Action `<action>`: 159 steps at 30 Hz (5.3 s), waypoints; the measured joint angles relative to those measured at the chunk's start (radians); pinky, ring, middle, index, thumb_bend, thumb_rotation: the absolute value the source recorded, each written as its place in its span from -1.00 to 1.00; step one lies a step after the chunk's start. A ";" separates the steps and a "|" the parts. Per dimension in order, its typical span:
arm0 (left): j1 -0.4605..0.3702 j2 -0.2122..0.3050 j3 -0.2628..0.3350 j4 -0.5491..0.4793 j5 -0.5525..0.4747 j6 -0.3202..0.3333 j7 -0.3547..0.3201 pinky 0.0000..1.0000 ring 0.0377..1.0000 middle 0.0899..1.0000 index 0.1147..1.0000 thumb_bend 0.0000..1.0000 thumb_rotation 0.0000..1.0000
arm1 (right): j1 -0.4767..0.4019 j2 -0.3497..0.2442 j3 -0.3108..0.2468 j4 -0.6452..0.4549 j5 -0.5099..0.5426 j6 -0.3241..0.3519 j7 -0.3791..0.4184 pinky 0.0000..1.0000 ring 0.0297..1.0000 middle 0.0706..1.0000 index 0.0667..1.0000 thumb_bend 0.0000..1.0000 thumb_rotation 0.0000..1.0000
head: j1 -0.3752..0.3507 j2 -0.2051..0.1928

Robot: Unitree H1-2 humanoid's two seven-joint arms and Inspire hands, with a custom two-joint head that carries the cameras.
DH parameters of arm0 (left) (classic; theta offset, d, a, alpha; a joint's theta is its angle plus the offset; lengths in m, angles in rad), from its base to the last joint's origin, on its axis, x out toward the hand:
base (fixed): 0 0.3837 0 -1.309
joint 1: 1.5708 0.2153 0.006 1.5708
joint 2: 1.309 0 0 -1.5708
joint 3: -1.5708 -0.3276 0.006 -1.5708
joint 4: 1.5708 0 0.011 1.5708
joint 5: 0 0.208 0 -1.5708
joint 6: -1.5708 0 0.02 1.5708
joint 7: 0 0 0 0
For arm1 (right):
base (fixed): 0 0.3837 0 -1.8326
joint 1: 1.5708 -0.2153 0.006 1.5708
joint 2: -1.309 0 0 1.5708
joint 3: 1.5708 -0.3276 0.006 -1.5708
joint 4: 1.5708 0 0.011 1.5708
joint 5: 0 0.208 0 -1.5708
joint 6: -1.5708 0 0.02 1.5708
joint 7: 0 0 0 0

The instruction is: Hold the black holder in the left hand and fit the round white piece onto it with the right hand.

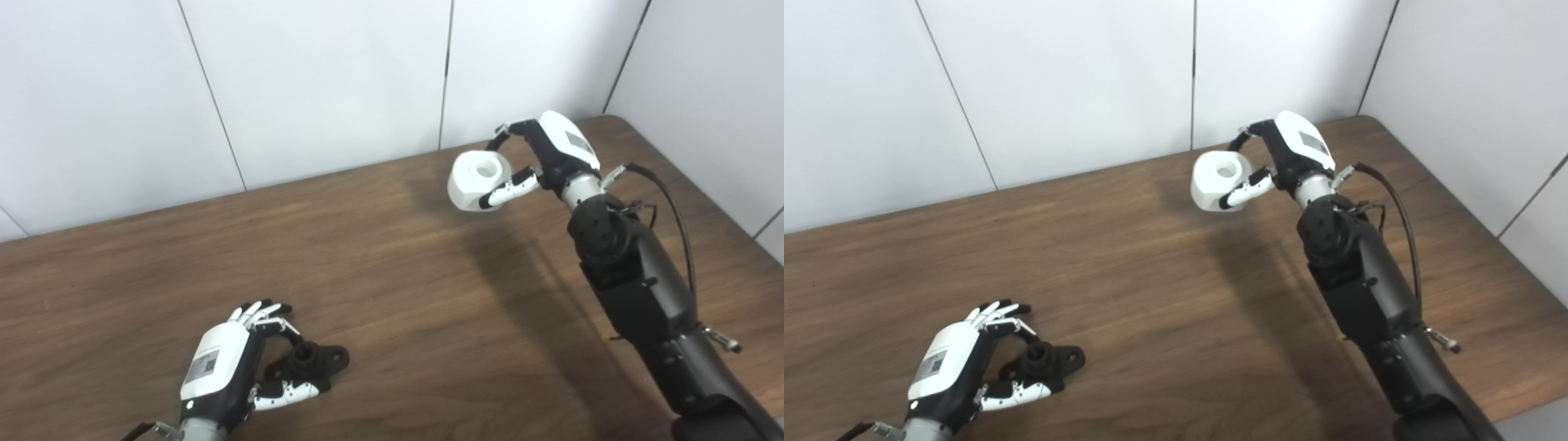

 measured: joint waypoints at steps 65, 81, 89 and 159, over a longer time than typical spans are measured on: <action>-0.058 -0.080 -0.076 0.057 0.092 0.089 0.045 1.00 0.91 0.69 -0.17 0.05 -0.89 | 0.119 0.319 0.280 -0.292 -0.145 -0.009 0.314 0.55 0.76 0.58 -0.11 0.05 -0.72 | 0.213 0.097; -0.061 -0.079 -0.083 0.051 0.094 0.098 0.040 1.00 0.92 0.69 -0.17 0.04 -0.88 | 0.130 0.317 0.295 -0.262 -0.145 -0.029 0.286 0.59 0.77 0.59 -0.11 0.05 -0.73 | 0.200 0.101; -0.060 -0.076 -0.088 0.034 0.095 0.113 0.027 1.00 0.90 0.67 -0.17 0.05 -0.88 | 0.130 0.317 0.302 -0.260 -0.148 -0.035 0.279 0.60 0.77 0.58 -0.11 0.05 -0.73 | 0.187 0.114; -0.057 -0.078 -0.081 0.009 0.112 0.153 0.003 1.00 0.86 0.65 -0.16 0.04 -0.88 | 0.078 0.277 0.359 -0.204 -0.164 -0.098 0.274 0.66 0.80 0.64 0.24 0.86 -0.44 | 0.183 0.138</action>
